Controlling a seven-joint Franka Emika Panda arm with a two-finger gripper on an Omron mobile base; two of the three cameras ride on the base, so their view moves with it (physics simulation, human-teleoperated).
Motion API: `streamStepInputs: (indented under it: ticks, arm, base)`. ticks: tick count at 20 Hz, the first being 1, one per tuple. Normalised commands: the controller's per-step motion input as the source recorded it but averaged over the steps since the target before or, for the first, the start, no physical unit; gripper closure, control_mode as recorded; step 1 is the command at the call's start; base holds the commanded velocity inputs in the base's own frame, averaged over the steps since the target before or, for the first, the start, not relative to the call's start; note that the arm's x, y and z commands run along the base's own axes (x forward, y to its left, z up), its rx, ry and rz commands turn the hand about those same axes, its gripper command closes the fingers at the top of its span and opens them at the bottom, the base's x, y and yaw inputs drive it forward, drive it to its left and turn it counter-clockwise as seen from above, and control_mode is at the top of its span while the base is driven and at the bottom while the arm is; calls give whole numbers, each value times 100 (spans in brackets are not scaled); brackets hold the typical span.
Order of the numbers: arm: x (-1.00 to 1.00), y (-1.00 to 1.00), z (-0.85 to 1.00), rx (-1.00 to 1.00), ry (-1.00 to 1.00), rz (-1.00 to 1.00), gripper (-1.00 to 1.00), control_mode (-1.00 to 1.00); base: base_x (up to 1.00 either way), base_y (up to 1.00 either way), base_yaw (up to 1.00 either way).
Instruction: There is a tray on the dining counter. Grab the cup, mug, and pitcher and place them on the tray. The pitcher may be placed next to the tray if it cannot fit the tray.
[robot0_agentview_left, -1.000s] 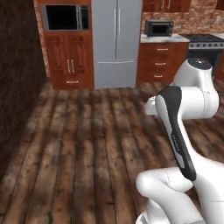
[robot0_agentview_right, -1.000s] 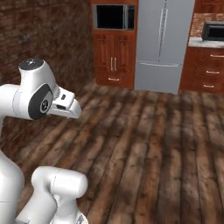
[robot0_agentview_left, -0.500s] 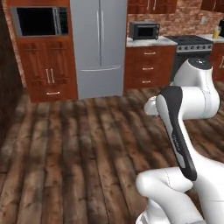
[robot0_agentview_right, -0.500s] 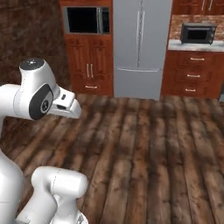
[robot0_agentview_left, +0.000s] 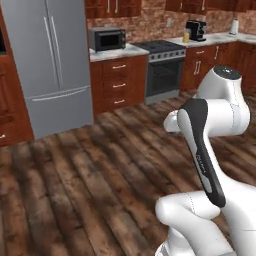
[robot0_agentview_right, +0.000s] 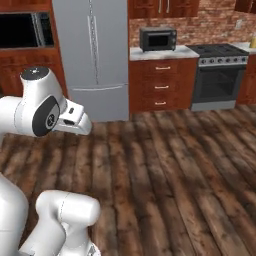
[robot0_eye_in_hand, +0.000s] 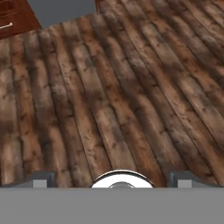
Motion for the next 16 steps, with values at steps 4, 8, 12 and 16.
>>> streamStepInputs:
  ticks: [4, 8, 12, 16]
  arm:
    - [0, 0, 0, 0, 0, 0, -100, 100]
    - [0, 0, 0, 0, 0, 0, -100, 100]
    - [0, 0, 0, 0, 0, 0, -100, 100]
    - [0, 0, 0, 0, 0, 0, -100, 100]
  base:
    - [100, 55, -51]
    - [100, 66, -48]
    - [100, 73, -45]
    - [100, 75, -40]
